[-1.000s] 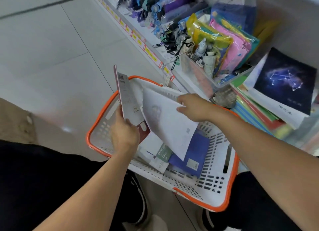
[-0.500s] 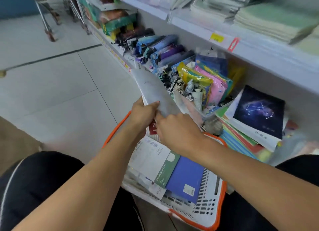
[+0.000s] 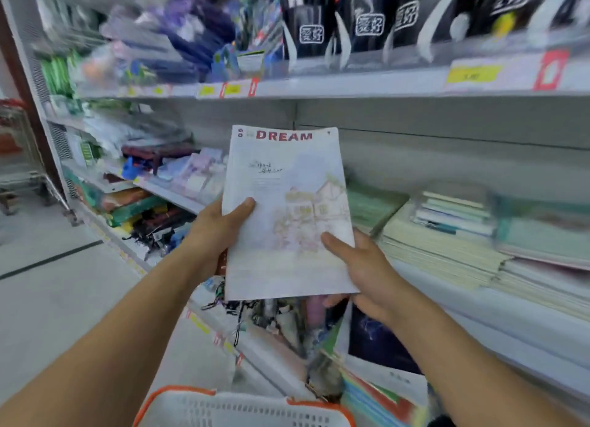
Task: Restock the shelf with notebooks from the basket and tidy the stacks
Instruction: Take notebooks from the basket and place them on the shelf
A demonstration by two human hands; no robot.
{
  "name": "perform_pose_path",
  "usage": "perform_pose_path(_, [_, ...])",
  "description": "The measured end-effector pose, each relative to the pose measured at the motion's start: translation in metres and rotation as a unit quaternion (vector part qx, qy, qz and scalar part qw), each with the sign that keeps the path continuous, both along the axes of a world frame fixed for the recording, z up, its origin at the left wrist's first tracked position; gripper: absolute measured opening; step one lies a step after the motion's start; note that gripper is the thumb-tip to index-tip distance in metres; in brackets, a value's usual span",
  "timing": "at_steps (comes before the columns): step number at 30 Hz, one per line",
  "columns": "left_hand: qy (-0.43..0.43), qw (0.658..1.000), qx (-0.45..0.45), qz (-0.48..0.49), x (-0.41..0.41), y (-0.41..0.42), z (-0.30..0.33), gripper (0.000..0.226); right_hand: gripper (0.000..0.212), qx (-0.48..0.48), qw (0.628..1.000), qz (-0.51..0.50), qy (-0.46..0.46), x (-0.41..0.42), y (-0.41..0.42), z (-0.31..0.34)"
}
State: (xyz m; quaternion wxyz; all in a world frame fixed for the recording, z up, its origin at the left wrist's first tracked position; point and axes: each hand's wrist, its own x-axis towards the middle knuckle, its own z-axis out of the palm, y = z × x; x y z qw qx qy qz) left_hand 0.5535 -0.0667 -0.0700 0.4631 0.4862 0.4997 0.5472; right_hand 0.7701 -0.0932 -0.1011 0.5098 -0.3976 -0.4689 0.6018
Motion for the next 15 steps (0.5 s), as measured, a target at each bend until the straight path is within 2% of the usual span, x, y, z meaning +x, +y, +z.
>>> perform_pose_path(2, [0.060,0.996,-0.041,-0.050,0.012,0.014,0.013,0.025,0.020,-0.028,0.998,-0.043,0.036,0.006,0.005,0.005])
perform_pose_path(4, [0.084,0.988,-0.088,-0.094,0.022,0.026,0.016,0.014,0.017,-0.073,0.990,-0.091,0.076,0.011,0.011,0.012])
perform_pose_path(6, [0.095,0.985,-0.120,-0.081,0.032,0.044,0.011,0.009,0.016,-0.116,0.978,-0.141,0.106,0.015,0.021,0.020])
perform_pose_path(11, [0.018,0.990,-0.141,-0.010,0.057,0.100,-0.010,0.004,0.030,-0.153,0.969,-0.156,0.115,0.022,0.047,0.038])
perform_pose_path(15, [-0.010,0.991,-0.136,0.015,0.066,0.131,-0.018,0.005,0.024,-0.139,0.973,-0.162,0.083,0.028,0.069,0.047])
